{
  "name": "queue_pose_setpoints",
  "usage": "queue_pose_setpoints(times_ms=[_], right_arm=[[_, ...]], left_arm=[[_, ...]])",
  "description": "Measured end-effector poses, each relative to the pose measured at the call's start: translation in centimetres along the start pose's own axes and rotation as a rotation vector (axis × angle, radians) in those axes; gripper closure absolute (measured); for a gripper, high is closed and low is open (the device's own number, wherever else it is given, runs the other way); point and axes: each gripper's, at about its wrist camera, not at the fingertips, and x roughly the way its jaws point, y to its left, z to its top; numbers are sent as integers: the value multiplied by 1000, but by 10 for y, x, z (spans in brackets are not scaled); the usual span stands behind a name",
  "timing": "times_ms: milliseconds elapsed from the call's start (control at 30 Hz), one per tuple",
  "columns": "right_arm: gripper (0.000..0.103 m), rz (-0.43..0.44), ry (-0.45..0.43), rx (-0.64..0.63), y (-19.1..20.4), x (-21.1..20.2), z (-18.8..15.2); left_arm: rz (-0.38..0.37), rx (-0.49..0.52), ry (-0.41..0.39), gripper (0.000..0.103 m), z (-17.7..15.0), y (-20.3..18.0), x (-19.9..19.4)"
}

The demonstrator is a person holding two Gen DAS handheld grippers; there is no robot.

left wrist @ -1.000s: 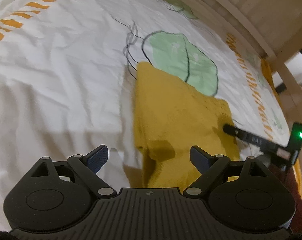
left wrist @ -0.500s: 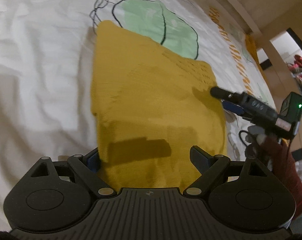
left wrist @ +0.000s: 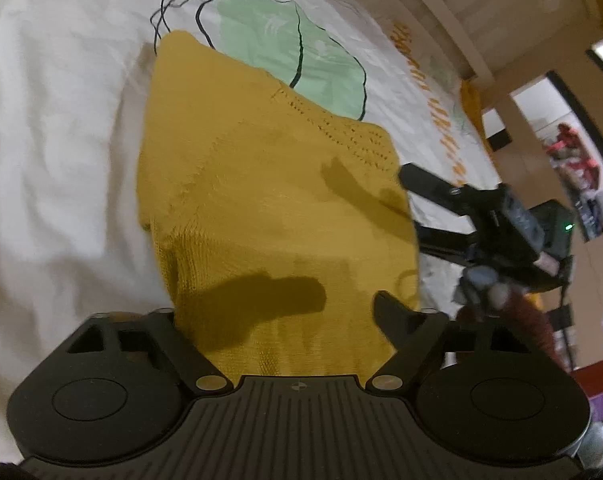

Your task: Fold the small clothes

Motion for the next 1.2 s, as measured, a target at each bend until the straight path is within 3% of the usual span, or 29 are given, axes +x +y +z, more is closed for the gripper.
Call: queue_pose_setpoints(times_ms=[33, 100, 200, 400, 600, 867, 933, 967, 1067, 1100, 1200], right_arm=[[23, 0, 4, 8, -1, 1, 0], [56, -25, 23, 27, -4, 7, 0], [60, -29, 24, 70, -8, 2, -3], [64, -28, 20, 123, 0, -25, -6], [64, -55, 59, 152, 9, -71, -27], [64, -46, 107, 212, 12, -145, -81], [63, -76, 105, 196, 11, -157, -92], [63, -138, 97, 157, 11, -162, -96], [63, -318, 58, 70, 3, -168, -104], [63, -326, 45, 73, -2, -169, -106], [59, -313, 9, 110, -10, -170, -111]], left_arm=[[-14, -17, 4, 43, 0, 2, 2], [-20, -41, 11, 76, 1, 5, 5], [-42, -67, 16, 88, 3, 7, 4], [-187, -165, 4, 89, 1, 2, -11], [-228, -99, 76, 89, -33, -42, -21], [-304, -80, 175, 89, -96, -79, -30], [-266, -47, 196, 88, -113, -82, -26], [-221, -29, 201, 88, -119, -82, -23], [-32, 22, 209, 85, -142, -74, -12], [10, 36, 201, 81, -150, -69, -10], [-6, 9, 142, 79, -163, -57, -18]])
